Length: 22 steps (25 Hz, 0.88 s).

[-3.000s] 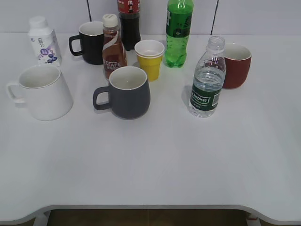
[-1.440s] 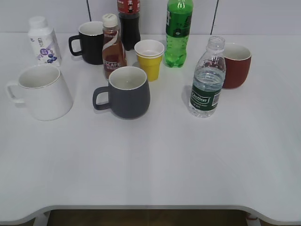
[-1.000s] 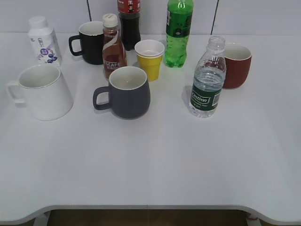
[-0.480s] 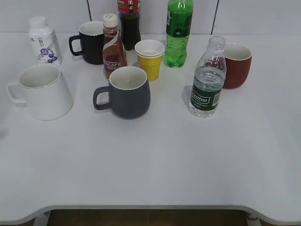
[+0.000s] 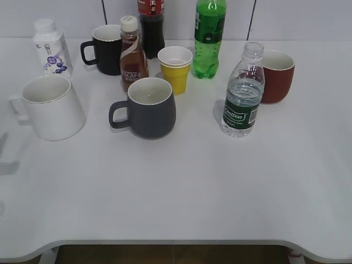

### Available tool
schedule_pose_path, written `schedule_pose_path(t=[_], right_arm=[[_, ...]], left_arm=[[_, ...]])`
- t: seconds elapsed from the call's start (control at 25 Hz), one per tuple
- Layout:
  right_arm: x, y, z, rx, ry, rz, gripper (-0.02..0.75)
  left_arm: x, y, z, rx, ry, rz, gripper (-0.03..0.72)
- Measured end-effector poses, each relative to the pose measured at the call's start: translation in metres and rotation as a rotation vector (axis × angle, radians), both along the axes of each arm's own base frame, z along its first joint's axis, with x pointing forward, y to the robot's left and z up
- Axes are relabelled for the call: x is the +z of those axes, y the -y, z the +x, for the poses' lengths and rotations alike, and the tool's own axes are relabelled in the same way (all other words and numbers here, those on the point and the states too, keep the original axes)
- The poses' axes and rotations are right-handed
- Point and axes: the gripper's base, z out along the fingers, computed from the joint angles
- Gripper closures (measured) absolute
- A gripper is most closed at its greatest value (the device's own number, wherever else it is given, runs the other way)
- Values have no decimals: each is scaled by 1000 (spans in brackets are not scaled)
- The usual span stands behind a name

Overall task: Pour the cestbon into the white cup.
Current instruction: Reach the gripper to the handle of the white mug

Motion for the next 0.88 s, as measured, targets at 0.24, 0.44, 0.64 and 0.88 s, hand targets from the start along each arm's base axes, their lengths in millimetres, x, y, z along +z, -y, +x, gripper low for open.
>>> schedule_pose_path(t=[0.24, 0.44, 0.64, 0.88], right_arm=[[0, 0, 0, -1, 0, 1, 217], [0, 0, 0, -1, 0, 1, 217], [0, 0, 0, -1, 0, 1, 229], [0, 0, 0, -1, 0, 1, 235]], left_arm=[[-26, 3, 12, -30, -3, 7, 400], [-48, 4, 24, -46, -80, 7, 385], [-47, 3, 41, -39, -44, 7, 366], [-41, 3, 53, -36, -2, 7, 358]])
